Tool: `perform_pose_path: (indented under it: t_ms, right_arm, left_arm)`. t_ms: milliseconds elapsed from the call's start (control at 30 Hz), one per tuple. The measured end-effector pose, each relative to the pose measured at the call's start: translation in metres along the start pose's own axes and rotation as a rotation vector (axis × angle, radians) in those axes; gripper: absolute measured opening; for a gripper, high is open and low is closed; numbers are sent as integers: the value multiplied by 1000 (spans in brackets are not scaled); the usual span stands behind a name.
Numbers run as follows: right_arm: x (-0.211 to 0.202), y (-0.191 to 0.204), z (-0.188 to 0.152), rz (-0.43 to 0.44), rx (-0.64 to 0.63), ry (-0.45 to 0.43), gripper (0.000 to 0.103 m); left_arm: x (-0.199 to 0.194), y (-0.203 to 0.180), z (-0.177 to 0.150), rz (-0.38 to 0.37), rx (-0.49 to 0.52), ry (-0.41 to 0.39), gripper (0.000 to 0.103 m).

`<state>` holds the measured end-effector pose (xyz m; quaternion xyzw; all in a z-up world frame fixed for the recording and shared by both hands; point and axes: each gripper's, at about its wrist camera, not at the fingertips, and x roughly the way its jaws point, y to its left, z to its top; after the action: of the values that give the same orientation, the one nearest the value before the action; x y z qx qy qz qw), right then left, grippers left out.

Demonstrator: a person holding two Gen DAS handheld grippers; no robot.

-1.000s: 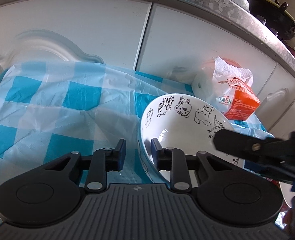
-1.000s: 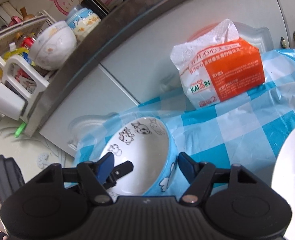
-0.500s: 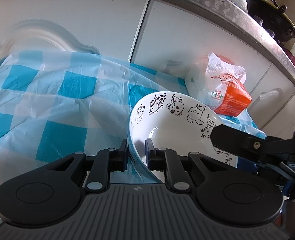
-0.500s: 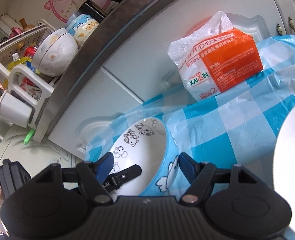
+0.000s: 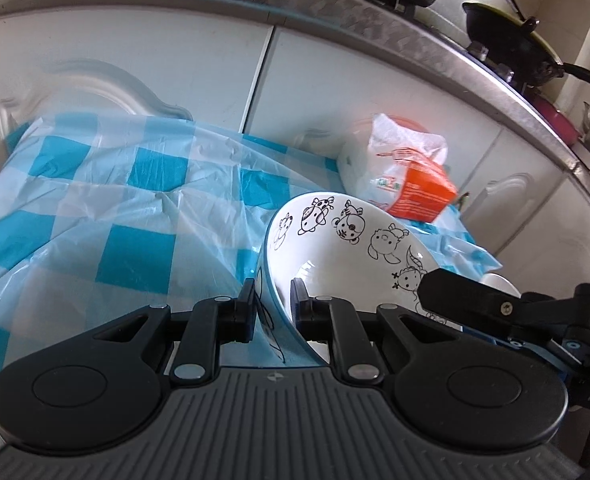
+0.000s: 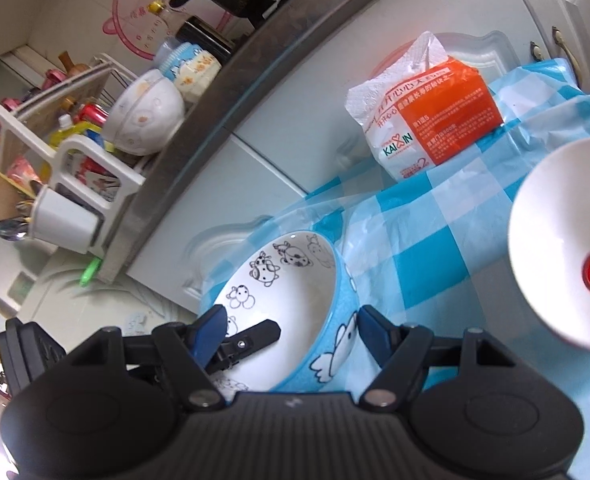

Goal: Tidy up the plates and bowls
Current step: 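Lift the blue cartoon bowl off the cloth with both tools gripping its rim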

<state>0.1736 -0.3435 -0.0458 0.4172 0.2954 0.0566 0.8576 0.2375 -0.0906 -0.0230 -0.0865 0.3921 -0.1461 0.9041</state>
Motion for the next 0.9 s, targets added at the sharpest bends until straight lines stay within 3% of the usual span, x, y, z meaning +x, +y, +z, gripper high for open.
perform_pose_path:
  t_ms: [467, 900]
  right_arm:
    - [-74, 34, -57, 18, -4, -23, 72]
    - [-133, 64, -120, 96, 14, -60, 72]
  left_arm:
    - [-77, -11, -40, -48, 44, -47, 14]
    - [-153, 6, -89, -75, -9, -107, 15]
